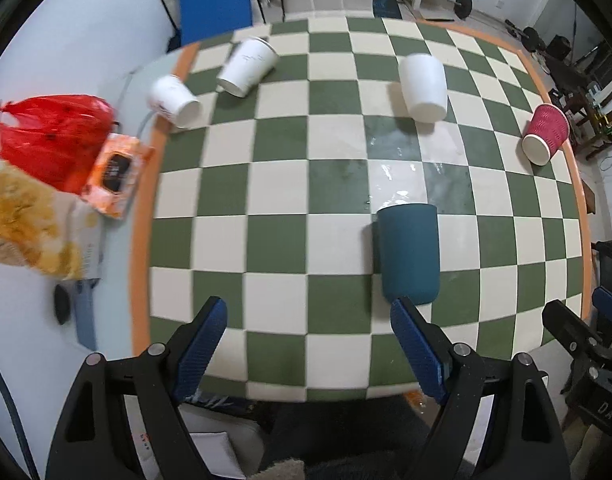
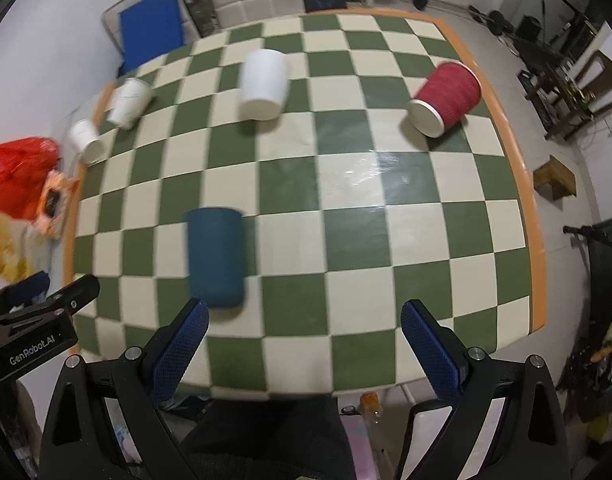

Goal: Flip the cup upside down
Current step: 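Grasp the teal mug's body with the right gripper and lift it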

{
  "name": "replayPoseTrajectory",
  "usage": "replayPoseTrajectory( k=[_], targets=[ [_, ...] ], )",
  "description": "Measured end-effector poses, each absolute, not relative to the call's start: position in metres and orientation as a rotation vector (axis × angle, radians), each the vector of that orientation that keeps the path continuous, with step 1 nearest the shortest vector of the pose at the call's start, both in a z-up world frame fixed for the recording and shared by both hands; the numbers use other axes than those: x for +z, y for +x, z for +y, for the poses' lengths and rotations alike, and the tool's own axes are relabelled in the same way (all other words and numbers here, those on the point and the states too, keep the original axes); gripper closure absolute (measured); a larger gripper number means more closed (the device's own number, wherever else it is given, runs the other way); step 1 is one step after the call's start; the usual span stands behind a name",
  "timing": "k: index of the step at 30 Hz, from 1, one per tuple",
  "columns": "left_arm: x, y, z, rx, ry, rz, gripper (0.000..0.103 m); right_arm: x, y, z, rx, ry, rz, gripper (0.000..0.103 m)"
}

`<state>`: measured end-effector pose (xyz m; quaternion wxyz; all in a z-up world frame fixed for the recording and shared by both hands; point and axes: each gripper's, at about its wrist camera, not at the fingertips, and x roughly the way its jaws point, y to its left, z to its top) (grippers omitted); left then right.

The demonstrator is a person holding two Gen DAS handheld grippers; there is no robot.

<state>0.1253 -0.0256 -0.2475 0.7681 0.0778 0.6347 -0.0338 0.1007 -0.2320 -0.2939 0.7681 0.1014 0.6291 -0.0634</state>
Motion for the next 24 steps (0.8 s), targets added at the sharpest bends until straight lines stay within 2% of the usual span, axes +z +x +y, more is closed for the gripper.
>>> replayPoseTrajectory(
  k=[8,14,15,16,20,24],
  targets=[
    [-0.219,0.105,0.000,-0.109,0.151,1.329,0.019,-0.245,0.075,-0.193,-0.088,0.233,1.313,0.004],
    [-0.222,0.112,0.022,-0.113,0.134,1.291,0.019,-0.237,0.074,-0.169,-0.090,0.214,1.302,0.004],
    [-0.226,0.115,0.025,-0.109,0.136,1.292,0.012,-0.237,0.076,-0.164,-0.094,0.181,1.297,0.004],
    [-0.230,0.118,0.028,-0.105,0.138,1.291,0.002,-0.238,0.078,-0.160,-0.094,0.142,1.294,0.004],
    [-0.253,0.129,0.036,-0.065,0.156,1.291,0.002,-0.245,0.092,-0.144,-0.050,-0.133,1.282,0.004],
    [-0.284,0.140,0.044,-0.031,0.132,1.311,0.002,-0.271,0.104,-0.112,0.100,-0.640,1.255,0.004]
  ],
)
